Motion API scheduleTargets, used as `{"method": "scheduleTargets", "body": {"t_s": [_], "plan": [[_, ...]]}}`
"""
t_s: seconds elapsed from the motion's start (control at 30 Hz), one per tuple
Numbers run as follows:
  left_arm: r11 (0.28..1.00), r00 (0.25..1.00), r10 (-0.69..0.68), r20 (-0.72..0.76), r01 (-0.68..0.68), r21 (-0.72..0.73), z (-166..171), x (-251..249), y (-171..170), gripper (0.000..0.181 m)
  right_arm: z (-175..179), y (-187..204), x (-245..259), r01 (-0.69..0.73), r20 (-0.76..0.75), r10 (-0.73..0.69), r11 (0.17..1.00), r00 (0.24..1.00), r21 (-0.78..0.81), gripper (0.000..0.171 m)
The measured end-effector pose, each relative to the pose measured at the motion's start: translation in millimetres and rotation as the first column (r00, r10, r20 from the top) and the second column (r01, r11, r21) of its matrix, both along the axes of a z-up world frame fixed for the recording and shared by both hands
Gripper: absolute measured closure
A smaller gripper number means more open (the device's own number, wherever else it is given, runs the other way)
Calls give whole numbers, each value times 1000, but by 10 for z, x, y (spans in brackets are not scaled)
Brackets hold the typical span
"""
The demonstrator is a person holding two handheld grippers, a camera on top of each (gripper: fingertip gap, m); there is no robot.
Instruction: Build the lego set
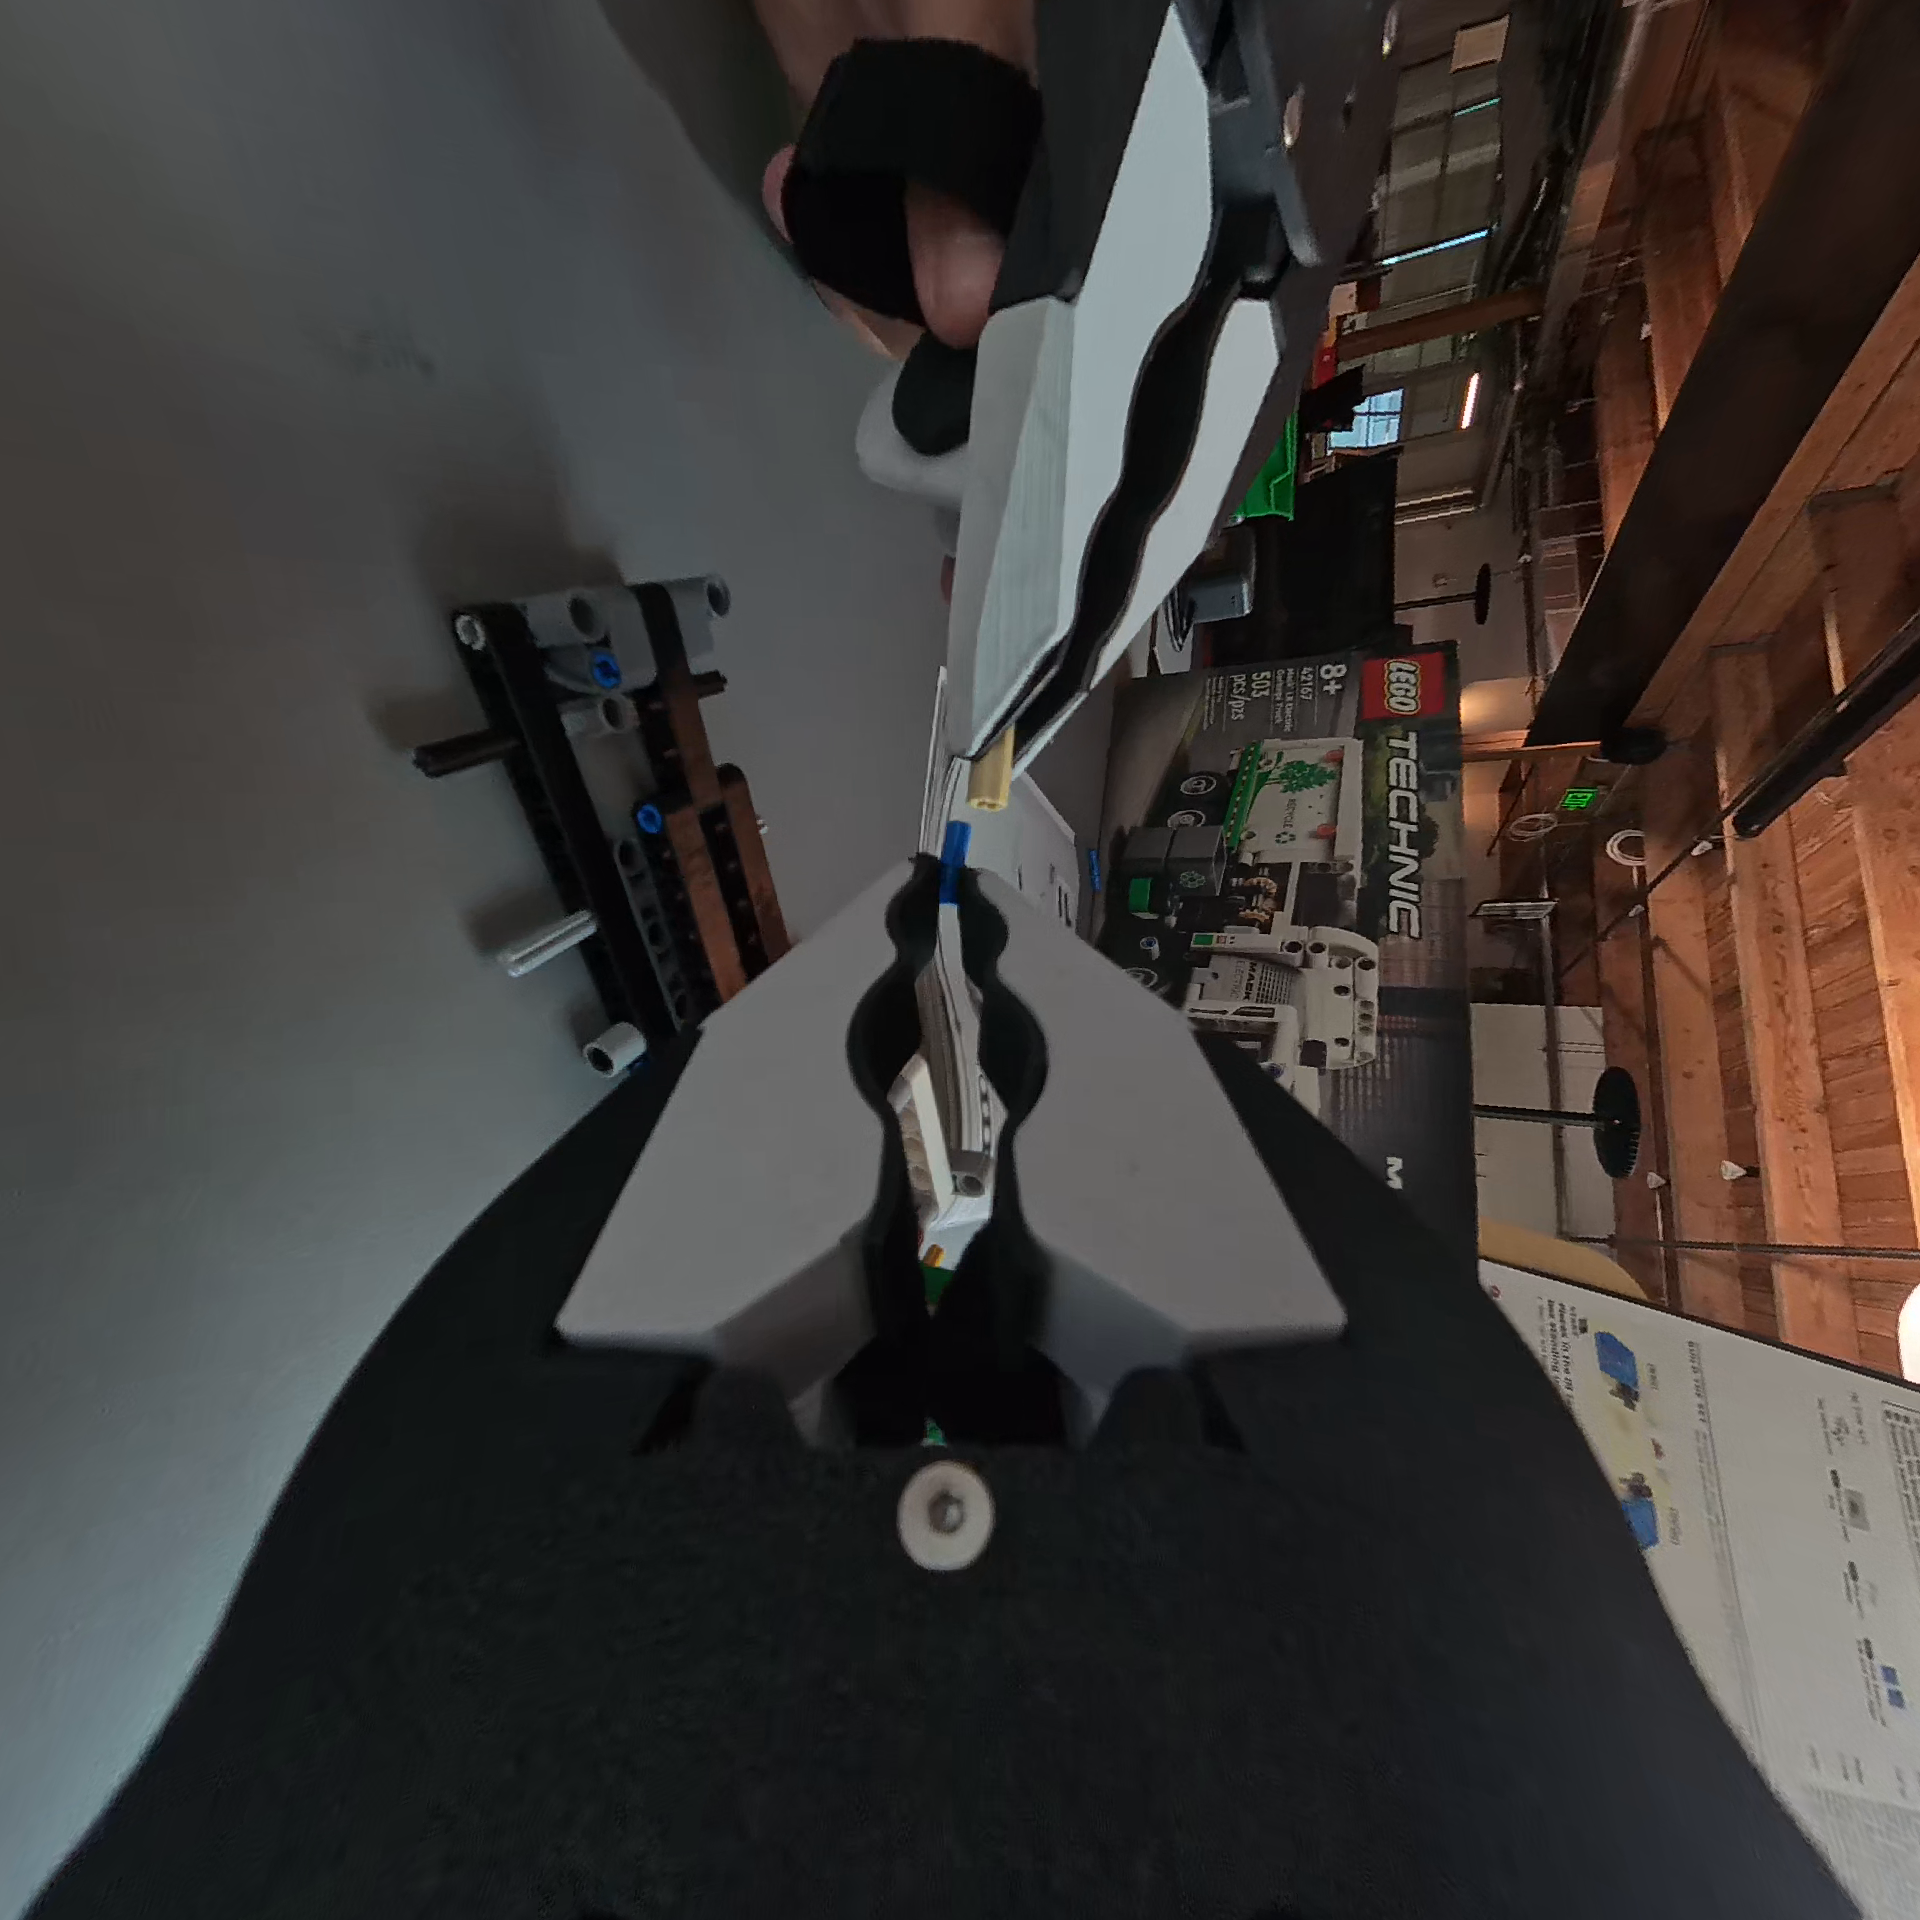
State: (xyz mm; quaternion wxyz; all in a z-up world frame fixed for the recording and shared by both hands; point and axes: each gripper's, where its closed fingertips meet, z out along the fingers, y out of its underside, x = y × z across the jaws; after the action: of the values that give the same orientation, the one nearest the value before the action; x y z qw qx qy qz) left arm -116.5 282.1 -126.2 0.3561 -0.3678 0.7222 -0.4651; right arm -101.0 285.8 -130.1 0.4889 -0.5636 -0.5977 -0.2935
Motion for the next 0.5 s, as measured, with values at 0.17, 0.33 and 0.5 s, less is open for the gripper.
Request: {"method": "scheduleTargets", "body": {"t_s": [0.17,0.33,0.5], "plan": [[1000,999,22,-31,-22,4,-45,13,32,176,79,-15,-12,0,9,-1,999,1000,43,169],[999,999,27,-41,-28,-20,-38,20,56,176,49,-8,-29,9,44,-11,999,999,50,168],[1000,999,15,-47,-15,-12,-55,12,30,176,35,2,-13,9,42,-11,999,999,50,168]]}}
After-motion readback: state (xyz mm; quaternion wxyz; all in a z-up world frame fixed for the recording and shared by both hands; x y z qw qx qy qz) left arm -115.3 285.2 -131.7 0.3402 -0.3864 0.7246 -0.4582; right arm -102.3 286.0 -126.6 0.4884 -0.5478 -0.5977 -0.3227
